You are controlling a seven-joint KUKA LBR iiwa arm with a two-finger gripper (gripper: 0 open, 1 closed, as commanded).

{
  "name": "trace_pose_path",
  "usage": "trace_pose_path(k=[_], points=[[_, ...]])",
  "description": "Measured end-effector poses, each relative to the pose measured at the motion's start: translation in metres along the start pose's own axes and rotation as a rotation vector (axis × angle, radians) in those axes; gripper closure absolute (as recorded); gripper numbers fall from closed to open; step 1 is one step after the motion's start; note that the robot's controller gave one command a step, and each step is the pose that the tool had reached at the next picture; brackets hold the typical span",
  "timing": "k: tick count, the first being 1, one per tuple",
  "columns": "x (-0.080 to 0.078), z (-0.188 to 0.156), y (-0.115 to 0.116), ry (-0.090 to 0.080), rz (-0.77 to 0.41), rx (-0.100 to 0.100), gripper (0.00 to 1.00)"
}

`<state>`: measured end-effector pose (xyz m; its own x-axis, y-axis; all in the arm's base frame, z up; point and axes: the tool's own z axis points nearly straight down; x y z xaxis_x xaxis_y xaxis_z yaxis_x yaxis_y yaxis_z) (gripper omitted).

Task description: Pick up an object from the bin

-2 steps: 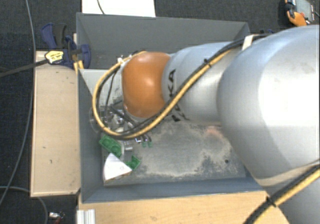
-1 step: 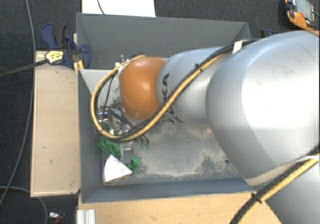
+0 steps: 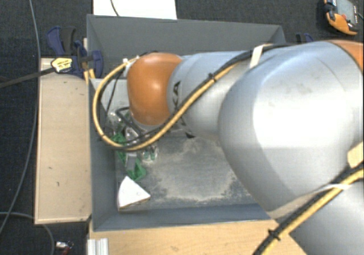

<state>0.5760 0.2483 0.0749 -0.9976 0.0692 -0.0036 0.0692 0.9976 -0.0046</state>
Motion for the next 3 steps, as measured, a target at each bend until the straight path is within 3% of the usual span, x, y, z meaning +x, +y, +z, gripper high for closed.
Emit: trace_pose_path(k=[3], points=[[-0.002,-0.024,-0.002,-0.006,0.003,0.000,1.00]])
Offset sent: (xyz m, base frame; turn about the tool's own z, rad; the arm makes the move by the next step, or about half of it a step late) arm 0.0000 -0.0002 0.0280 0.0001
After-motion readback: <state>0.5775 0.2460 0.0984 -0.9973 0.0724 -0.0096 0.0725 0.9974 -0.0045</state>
